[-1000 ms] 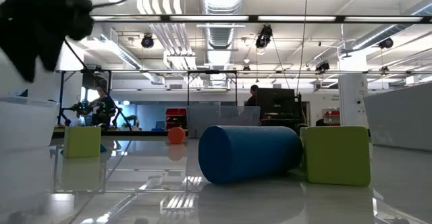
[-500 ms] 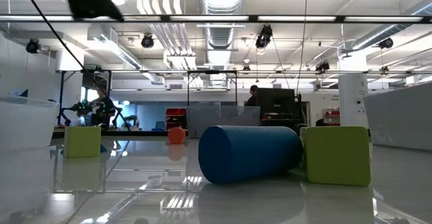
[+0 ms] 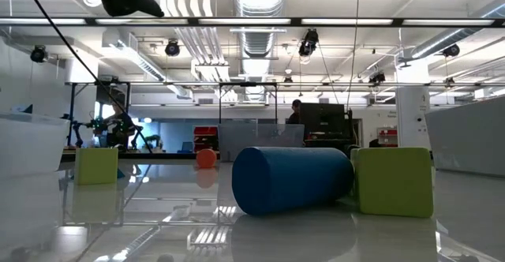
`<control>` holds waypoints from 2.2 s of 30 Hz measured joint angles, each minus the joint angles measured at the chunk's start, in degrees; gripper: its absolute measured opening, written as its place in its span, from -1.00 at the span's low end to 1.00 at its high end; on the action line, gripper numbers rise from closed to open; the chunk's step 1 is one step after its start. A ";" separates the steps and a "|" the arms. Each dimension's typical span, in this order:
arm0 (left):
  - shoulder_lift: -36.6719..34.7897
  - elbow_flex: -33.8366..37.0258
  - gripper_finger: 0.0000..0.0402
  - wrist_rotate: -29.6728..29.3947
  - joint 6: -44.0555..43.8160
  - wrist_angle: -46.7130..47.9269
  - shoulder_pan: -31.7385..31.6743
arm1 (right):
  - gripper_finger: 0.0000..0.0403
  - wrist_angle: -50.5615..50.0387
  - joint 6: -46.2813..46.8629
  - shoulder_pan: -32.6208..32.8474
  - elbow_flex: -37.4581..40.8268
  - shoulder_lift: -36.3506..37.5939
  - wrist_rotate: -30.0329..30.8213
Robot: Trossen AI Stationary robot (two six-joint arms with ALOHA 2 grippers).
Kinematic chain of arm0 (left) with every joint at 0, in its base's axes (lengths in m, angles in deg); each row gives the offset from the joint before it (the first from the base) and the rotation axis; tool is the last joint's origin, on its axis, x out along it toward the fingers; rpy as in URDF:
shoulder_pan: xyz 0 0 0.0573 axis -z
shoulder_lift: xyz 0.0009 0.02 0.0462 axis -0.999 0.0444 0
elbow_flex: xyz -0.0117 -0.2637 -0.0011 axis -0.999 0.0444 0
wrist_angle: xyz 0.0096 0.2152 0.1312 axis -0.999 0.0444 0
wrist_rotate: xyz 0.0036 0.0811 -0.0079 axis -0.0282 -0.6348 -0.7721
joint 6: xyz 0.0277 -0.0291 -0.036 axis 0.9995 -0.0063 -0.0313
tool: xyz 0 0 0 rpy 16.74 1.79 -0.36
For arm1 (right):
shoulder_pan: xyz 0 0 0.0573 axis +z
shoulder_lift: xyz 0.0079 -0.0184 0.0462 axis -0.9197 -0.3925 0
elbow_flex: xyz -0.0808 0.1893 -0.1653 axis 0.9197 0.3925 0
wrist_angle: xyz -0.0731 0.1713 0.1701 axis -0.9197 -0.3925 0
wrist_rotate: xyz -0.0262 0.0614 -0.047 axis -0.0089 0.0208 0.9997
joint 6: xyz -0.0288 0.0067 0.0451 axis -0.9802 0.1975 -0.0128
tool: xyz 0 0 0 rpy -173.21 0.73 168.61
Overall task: Sort & place blocks by color
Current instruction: Put the green block into the gray bin
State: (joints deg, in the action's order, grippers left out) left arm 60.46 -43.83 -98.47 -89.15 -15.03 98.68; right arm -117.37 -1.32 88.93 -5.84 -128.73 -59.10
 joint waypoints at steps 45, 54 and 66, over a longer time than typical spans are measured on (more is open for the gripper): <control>0.00 0.07 0.14 -1.53 3.93 0.04 -0.02 | 0.18 22.71 -37.41 2.32 6.81 -18.73 -8.99; 0.00 0.07 0.14 -1.64 3.93 0.04 -0.02 | 0.17 26.51 -35.40 2.32 9.45 -18.61 -8.88; 0.00 0.07 0.14 -1.64 3.89 0.04 -0.02 | 0.16 29.02 -31.38 2.19 12.36 -18.61 -8.38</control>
State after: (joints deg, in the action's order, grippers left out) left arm 60.46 -43.76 -100.11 -85.26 -14.98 98.66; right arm -88.34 -32.70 91.12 6.52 -147.33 -67.48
